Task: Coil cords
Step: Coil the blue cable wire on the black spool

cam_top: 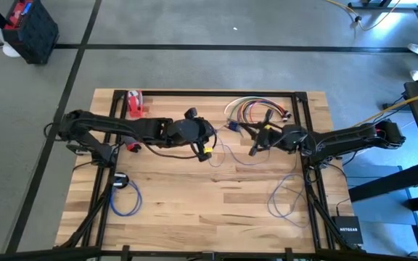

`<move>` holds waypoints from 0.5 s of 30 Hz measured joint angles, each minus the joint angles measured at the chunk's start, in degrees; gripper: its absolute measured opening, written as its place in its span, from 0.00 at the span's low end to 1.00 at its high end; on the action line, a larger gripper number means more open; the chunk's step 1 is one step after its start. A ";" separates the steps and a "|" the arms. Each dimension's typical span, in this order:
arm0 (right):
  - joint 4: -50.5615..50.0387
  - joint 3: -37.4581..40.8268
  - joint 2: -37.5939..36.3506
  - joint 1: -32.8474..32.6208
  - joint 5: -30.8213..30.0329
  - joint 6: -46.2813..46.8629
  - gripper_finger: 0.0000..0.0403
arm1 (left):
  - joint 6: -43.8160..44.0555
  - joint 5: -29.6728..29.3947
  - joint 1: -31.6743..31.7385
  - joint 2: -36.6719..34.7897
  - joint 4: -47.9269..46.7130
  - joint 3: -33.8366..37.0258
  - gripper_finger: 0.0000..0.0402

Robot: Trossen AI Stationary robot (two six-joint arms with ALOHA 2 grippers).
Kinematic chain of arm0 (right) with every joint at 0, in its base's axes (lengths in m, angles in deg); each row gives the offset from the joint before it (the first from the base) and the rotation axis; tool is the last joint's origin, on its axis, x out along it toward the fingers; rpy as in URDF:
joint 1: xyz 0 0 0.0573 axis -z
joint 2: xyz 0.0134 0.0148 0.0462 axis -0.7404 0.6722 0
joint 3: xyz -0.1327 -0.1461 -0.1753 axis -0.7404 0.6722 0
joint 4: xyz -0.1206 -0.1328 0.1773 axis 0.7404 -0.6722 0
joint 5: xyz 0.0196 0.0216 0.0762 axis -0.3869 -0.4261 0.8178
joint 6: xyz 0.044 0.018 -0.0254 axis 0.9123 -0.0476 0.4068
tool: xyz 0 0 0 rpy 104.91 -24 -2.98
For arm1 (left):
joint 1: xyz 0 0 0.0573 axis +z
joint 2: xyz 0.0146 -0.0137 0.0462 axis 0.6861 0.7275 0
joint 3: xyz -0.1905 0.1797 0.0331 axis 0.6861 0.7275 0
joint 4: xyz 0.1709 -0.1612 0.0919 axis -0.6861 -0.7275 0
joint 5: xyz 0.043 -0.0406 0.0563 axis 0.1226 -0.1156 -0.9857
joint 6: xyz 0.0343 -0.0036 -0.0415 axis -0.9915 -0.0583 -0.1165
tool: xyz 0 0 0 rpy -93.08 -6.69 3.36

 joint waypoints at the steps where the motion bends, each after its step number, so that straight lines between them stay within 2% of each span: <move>1: 0.32 -0.28 0.76 0.00 -0.08 0.03 0.02 | -0.06 0.05 -0.27 0.21 1.61 0.00 0.01; 9: 0.37 -3.09 6.52 0.00 0.10 3.06 0.02 | -2.75 0.10 -0.73 6.76 13.19 0.00 0.01; 15: 0.84 -4.10 7.50 0.00 0.12 5.13 0.02 | -4.41 0.13 -0.61 11.33 19.00 0.00 0.01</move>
